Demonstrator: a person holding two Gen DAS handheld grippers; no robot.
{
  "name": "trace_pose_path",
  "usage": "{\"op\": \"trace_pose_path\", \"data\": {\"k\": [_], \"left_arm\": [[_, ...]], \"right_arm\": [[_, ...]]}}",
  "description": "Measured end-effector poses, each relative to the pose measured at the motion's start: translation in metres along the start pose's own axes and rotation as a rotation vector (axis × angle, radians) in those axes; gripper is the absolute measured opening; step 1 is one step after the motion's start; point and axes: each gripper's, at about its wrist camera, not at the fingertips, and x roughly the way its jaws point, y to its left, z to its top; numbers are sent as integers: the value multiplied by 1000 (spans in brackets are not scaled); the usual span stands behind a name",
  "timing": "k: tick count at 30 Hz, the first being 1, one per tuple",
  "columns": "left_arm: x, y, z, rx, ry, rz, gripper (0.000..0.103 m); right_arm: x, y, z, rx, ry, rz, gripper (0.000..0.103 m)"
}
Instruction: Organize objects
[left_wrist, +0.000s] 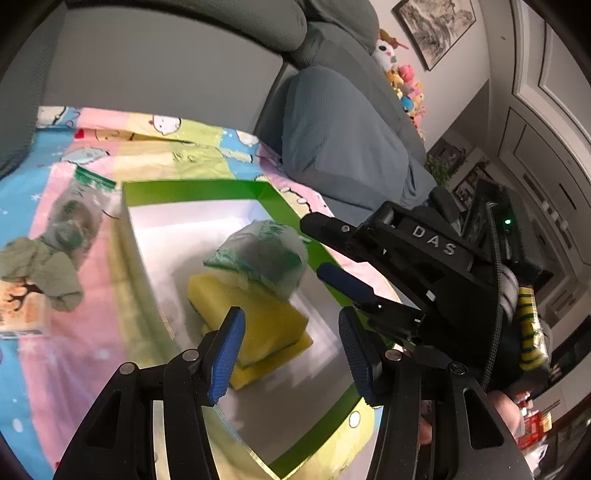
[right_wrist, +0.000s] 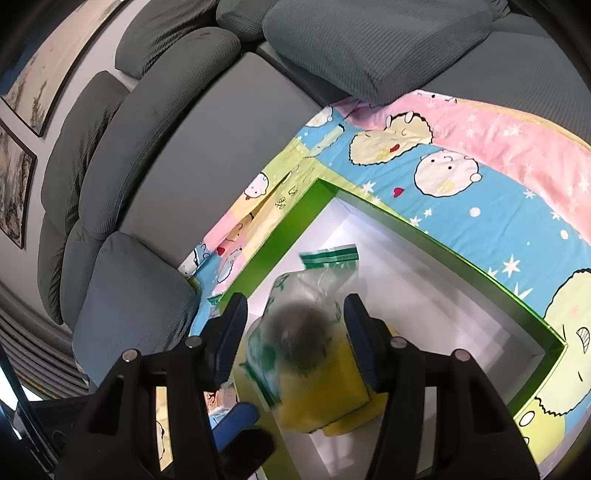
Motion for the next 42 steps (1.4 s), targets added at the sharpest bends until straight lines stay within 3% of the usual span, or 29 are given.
{"op": "trace_pose_path", "data": {"k": [4, 6, 11, 17, 21, 24, 31, 37, 42], "left_arm": [[-22, 5, 1, 5, -42, 4, 55], [-30, 9, 1, 2, -51, 0, 62], [-51, 20, 4, -10, -88, 27, 62], [-71, 48, 6, -35, -93, 108, 68], [-84, 71, 5, -79, -90, 143, 71], [-90, 87, 2, -112, -82, 180, 73], [-95, 122, -2, -169, -55, 276, 73], [-88, 163, -6, -290, 19, 345, 73], [-87, 176, -9, -317, 56, 418, 73]], "right_arm": [[-2, 7, -2, -16, -15, 5, 62], [0, 11, -4, -25, -12, -6, 62], [-4, 24, -10, -71, -28, -43, 62], [-8, 54, -22, -171, -9, -1, 70], [-3, 70, -29, -202, 26, 86, 77], [3, 78, -36, -210, 62, 128, 78], [14, 105, -55, -269, 107, 137, 79], [29, 119, -67, -322, 150, 134, 79], [41, 128, -77, -353, 187, 106, 79]]}}
